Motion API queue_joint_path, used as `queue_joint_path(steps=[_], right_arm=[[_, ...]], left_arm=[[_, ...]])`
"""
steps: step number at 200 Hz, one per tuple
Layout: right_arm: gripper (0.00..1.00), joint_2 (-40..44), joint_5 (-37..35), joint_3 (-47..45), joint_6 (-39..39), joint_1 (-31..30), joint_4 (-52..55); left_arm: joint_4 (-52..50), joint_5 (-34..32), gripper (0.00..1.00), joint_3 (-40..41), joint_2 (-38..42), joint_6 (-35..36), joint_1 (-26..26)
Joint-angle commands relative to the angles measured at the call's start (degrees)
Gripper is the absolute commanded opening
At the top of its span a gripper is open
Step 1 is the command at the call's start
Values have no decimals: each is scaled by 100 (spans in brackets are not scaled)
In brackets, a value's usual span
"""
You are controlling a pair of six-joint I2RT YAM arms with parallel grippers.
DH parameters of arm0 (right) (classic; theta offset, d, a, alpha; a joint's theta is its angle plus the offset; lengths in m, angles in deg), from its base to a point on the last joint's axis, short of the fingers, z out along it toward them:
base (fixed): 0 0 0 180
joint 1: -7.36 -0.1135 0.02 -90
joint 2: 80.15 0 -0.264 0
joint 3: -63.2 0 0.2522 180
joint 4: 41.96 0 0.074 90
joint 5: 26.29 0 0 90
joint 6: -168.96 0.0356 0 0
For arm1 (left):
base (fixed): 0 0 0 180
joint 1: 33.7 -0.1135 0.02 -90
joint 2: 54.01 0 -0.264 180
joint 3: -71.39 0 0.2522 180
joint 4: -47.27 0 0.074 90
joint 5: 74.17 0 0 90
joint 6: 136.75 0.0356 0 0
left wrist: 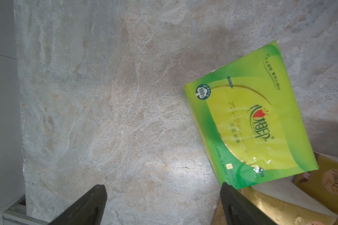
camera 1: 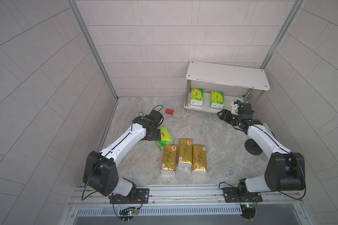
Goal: Place the tissue boxes on the shelf by color
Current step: Place a box of tissues on the shelf, then pick up the box of tissues from the center of the board.
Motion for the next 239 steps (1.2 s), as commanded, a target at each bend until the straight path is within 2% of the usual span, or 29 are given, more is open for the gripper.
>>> queue_joint_path(steps=[1, 39, 63, 96, 133, 194, 239], right_arm=[[77, 321, -153, -236, -212, -117, 413], [77, 477, -75, -447, -259, -409, 567], [77, 494, -112, -478, -285, -567, 596], [77, 461, -87, -437, -367, -618, 657], [77, 385, -90, -403, -388, -752, 668], [77, 471, -199, -253, -491, -1115, 892], [77, 482, -149, -395, -391, -1251, 812]], left_arm=[[118, 193, 100, 78, -135, -247, -7], [154, -8, 100, 332, -59, -444, -7], [336, 94, 100, 582, -38, -536, -8], [1287, 646, 100, 1058, 265, -845, -7], [1984, 593, 100, 1123, 96, -1372, -7], [2622, 868, 95, 1255, -617, -1313, -7], [3449, 1713, 82, 1362, -1032, -829, 33]])
